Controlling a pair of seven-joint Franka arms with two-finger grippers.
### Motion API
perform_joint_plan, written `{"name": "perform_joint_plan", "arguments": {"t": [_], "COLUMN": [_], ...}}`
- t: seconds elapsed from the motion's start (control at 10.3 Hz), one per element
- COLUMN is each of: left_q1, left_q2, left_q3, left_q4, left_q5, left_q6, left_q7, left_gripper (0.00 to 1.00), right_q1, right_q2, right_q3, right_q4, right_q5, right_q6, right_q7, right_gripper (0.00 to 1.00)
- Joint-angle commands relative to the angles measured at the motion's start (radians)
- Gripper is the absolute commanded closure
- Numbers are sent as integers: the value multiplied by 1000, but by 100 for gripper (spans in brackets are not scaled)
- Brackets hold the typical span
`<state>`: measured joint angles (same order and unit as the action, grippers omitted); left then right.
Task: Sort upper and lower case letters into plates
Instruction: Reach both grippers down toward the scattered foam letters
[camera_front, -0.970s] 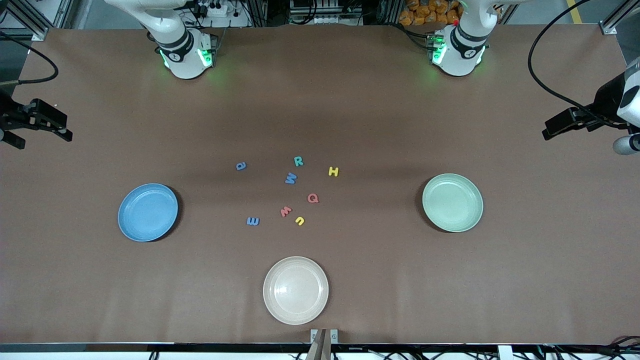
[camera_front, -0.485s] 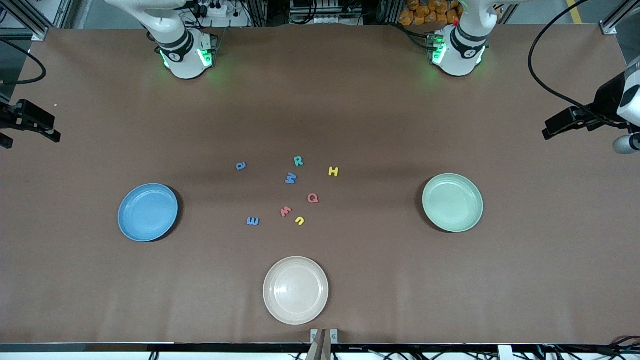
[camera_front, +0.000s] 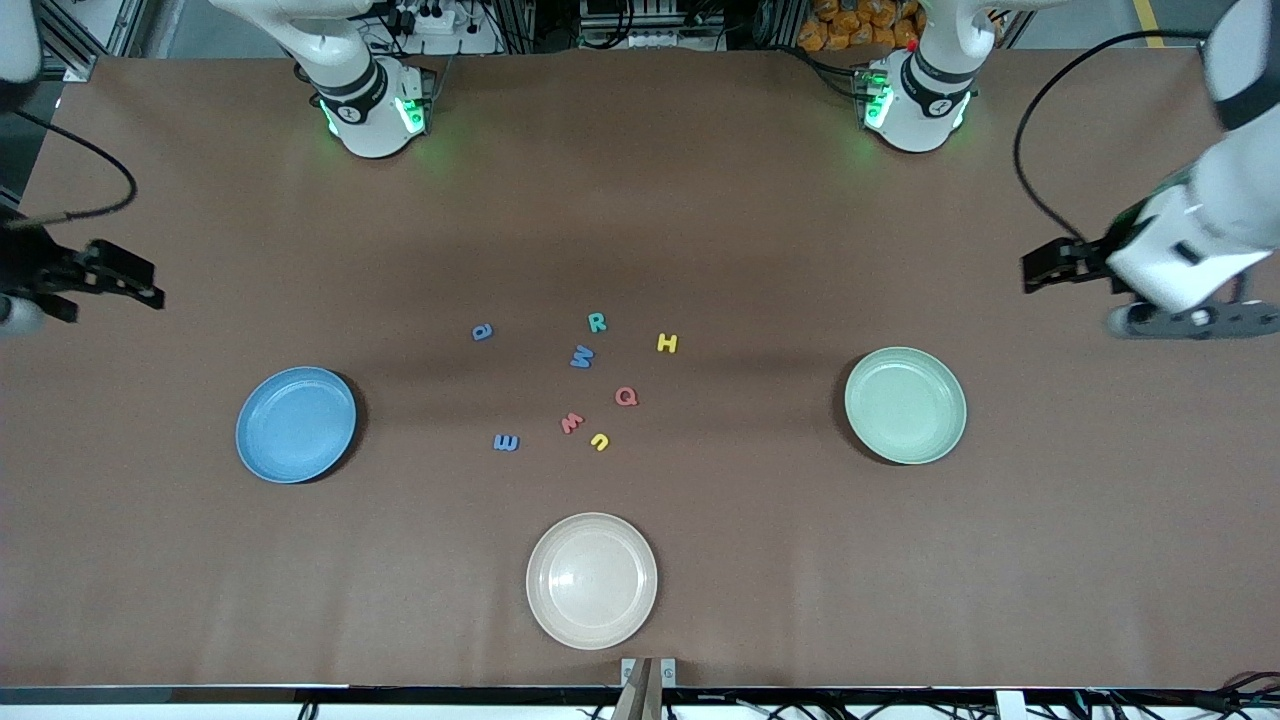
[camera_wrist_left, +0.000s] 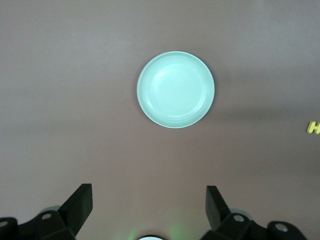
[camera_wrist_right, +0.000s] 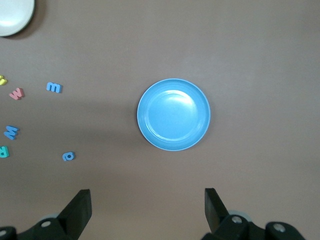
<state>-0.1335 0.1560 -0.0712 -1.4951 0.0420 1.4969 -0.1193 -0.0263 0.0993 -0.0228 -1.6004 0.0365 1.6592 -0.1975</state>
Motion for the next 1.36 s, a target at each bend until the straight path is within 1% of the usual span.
{"name": "perform_joint_plan", "arguments": {"t": [0.0,0.1,0.19,0.29,0.39,0.58,0.78,0.87,0.97,1.07,1.16,1.26], "left_q1": [-37,-79,-142,-155,-203,-274,-349,-372,-421,-437,-443,-472], "left_q2": [69,138,179,219,268,363,454,489,526,542,550,580], "left_q3": [-37,-64,-70,-71,-72,-72,-73,-73,-72,-72,-72,-72], "left_q4": [13,13,12,9,9,7,4,0,-14,-57,-101,-108], "left_q5": [-3,-37,-37,-39,-42,-43,-45,-62,-83,-85,-83,-83], "left_q6": [63,141,211,279,342,492,604,653,742,813,885,926], "left_q7": [-2,-38,-156,-237,-296,-418,-505,-517,-543,-569,-571,-577], "left_gripper": [0,0,0,0,0,0,0,0,0,0,0,0], "right_q1": [31,51,74,113,155,235,327,365,397,429,448,463], "right_q2": [-12,-13,-15,-23,-26,-24,-20,-7,17,46,81,126], "right_q3": [3,3,3,3,3,3,3,3,1,1,1,1], "right_q4": [-131,-191,-266,-348,-415,-505,-619,-654,-671,-671,-671,-670], "right_q5": [29,31,31,33,33,33,33,31,31,28,28,28], "right_q6": [94,156,233,325,400,494,639,695,727,737,769,818], "right_q7": [65,102,151,224,313,483,686,778,867,919,929,934], "right_gripper": [0,0,0,0,0,0,0,0,0,0,0,0]}}
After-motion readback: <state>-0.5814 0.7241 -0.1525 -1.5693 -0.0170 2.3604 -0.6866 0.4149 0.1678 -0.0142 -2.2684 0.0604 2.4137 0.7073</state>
